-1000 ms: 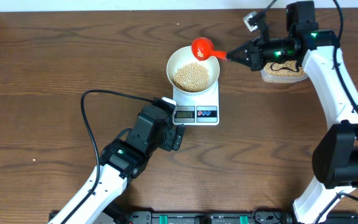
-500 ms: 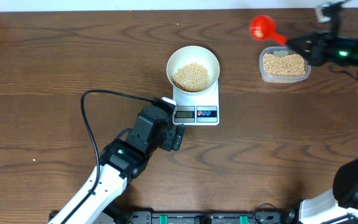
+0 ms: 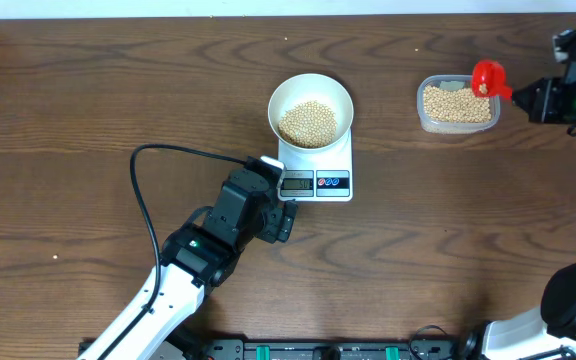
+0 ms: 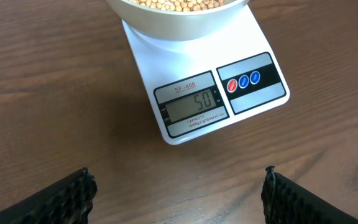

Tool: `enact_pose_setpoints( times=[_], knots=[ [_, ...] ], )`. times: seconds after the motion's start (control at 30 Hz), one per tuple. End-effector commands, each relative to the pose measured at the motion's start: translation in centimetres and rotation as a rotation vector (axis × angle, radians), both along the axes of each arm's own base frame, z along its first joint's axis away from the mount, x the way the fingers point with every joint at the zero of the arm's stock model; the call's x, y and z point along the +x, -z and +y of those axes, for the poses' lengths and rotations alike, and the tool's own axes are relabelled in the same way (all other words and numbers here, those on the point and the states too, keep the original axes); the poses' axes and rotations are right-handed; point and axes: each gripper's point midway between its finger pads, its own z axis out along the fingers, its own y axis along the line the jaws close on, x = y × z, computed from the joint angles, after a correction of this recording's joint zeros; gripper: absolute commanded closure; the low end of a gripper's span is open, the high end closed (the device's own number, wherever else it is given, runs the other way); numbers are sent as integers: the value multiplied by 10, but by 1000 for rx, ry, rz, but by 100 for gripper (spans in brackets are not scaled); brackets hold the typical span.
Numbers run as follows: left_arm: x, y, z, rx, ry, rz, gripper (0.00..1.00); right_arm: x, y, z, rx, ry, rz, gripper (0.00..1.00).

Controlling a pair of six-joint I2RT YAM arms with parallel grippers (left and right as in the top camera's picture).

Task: Scoop item into bowl and weigh 50g on scale
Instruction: 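Carry the red scoop over the clear soybean tub with the right gripper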

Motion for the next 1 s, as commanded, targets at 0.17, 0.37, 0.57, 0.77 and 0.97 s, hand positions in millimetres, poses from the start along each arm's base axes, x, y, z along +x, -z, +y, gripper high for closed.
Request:
enact_pose_setpoints(
  times=[0.17,0.37,0.57,0.77,0.97],
  knots=[
    [1,0,1,8,-2,-1,12,5,8,-3,-371,58,63,99],
    [1,0,1,8,-2,-1,12,13,5,7,-599,70,59,98],
    [1,0,1,8,-2,-1,12,14,-3,15,-767,88,51,98],
    [1,0,1,8,-2,-1,12,16,-8,18,-797,148,38,98],
    [1,0,1,8,-2,-1,12,18,-3,36,-639,195,32,99]
  ],
)
